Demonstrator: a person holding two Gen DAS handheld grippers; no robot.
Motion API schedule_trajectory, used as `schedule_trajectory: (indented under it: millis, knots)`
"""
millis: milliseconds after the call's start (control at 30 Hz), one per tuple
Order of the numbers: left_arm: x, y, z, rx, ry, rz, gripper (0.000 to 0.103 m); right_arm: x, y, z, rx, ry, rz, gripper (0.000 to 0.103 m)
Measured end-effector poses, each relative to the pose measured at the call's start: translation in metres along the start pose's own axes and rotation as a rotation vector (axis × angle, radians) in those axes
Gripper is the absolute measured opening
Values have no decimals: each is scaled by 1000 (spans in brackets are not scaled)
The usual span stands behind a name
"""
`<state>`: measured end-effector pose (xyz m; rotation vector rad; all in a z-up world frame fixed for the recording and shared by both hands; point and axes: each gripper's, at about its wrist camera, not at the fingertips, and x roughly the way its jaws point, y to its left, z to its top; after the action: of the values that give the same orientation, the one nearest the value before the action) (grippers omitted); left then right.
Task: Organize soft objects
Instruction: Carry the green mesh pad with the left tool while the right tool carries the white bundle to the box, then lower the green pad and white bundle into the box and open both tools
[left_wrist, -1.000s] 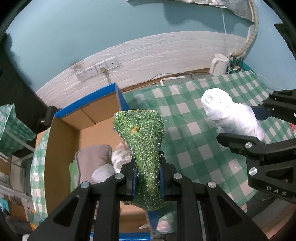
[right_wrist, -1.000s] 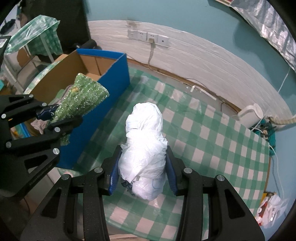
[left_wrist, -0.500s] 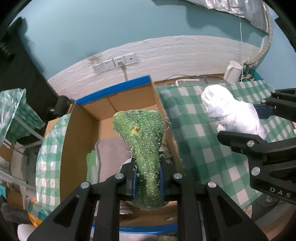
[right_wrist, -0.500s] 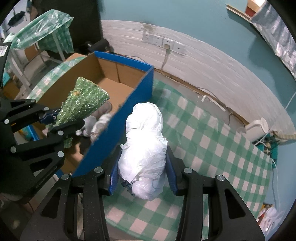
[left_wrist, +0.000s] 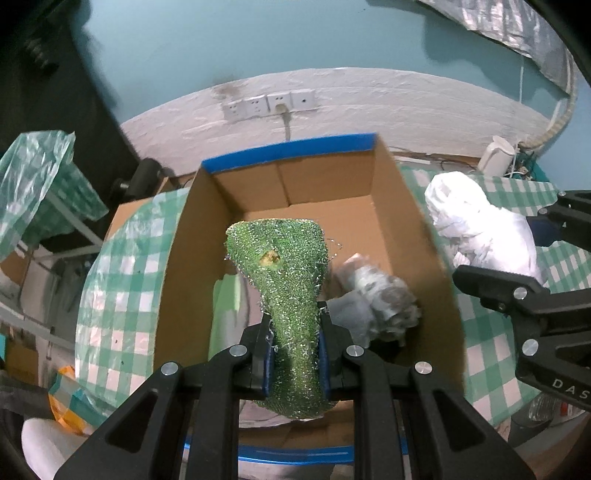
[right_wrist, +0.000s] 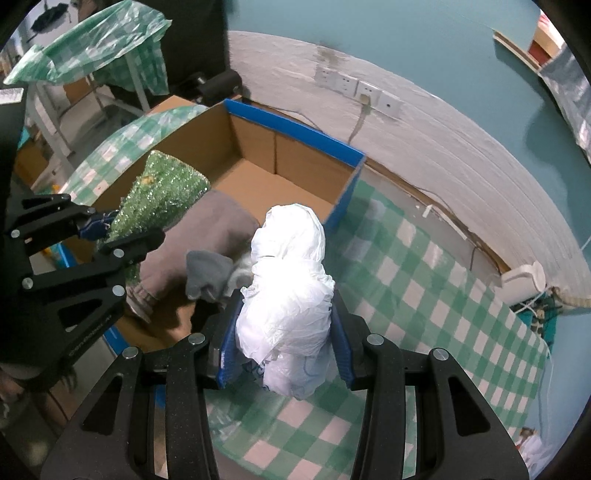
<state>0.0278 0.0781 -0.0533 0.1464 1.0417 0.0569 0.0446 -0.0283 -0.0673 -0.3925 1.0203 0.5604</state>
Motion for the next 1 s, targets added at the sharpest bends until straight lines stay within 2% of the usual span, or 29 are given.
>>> schedule_trajectory:
  millis: [400, 433, 500, 600, 667, 733, 867, 1000]
  knots:
    - [17, 27, -7, -53, 43, 19, 19, 23, 24, 26, -4, 7, 46, 43]
    - [19, 29, -8, -59, 49, 17, 23, 24, 24, 27, -1, 5, 48, 43]
    - [20, 32, -9, -69, 56, 7, 32, 26, 23, 29, 12, -1, 51, 50]
    - [22, 37, -9, -92, 55, 1, 39, 26, 22, 31, 25, -10, 35, 61]
    - [22, 40, -10, -100, 60, 2, 43, 24, 22, 31, 24, -19, 28, 63]
    - [22, 41, -9, -101, 62, 8, 54, 22, 21, 29, 29, -27, 28, 63]
    - [14, 40, -9, -94, 53, 19, 57, 18, 19, 22, 41, -27, 27, 64]
    - [1, 37, -10, -73, 32, 21, 69, 10, 13, 13, 62, -31, 23, 64]
